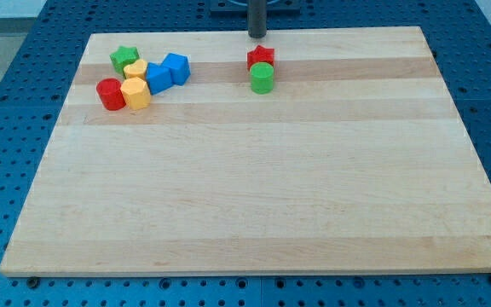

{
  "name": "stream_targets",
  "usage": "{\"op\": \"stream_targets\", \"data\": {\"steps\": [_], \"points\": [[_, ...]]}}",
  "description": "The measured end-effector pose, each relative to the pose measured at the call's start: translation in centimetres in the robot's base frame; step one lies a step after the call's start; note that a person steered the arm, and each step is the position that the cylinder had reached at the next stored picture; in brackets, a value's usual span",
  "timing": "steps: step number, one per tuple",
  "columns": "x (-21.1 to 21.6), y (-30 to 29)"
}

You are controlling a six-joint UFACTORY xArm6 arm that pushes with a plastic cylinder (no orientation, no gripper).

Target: Move red star along with yellow circle slightly downwards

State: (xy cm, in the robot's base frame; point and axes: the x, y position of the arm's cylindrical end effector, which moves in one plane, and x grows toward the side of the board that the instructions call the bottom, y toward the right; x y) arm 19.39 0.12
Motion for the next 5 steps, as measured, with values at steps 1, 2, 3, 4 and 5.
{"op": "stream_targets", "data": {"steps": [1,2,3,4,5], "points": [[1.1,0.2],[6.1,1.7],[6.1,1.7],[9.0,1.8],[9.2,1.8]]}}
